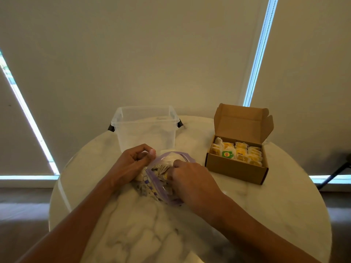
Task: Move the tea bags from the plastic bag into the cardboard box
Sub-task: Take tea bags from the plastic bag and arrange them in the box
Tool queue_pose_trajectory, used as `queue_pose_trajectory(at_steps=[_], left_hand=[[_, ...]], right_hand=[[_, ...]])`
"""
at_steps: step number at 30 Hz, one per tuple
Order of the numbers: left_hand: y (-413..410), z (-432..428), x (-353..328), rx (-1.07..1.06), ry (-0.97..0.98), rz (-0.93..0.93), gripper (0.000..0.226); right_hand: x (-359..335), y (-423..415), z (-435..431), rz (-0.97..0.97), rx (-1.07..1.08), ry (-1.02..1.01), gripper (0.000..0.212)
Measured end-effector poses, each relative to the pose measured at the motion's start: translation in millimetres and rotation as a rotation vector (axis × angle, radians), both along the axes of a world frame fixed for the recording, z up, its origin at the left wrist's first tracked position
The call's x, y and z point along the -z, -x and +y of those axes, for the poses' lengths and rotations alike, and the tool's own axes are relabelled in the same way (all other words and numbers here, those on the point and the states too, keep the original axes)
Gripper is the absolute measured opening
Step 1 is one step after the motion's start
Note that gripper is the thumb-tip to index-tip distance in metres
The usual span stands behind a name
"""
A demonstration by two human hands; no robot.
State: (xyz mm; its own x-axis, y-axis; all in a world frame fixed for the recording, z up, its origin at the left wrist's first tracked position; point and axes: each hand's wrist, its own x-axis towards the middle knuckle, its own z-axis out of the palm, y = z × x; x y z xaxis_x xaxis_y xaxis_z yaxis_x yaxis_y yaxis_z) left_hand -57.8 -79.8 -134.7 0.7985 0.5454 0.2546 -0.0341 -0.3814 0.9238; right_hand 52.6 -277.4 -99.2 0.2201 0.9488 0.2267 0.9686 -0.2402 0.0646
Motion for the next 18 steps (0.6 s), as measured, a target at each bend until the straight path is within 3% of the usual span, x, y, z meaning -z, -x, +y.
queue_pose_trajectory(at_steps=[3,11,18], left_hand=[[1.2,0.4,-1.2,-0.004,0.002,0.009,0.021],[-1.7,-1.3,-0.3,-0.05,0.016,0.006,0.033],[-1.7,-4.3,-1.7,-0.067,0.003,0.018,0.04]], right_hand=[[-5.3,-10.1,-6.7,0.15,0.003,-0.156,0.02],[-16.0,-45.0,-29.1,1.094,0.019,-0.373,0.01],[-20.7,-54.7,-36.6,1.242,0.011,-0.456,0.018]])
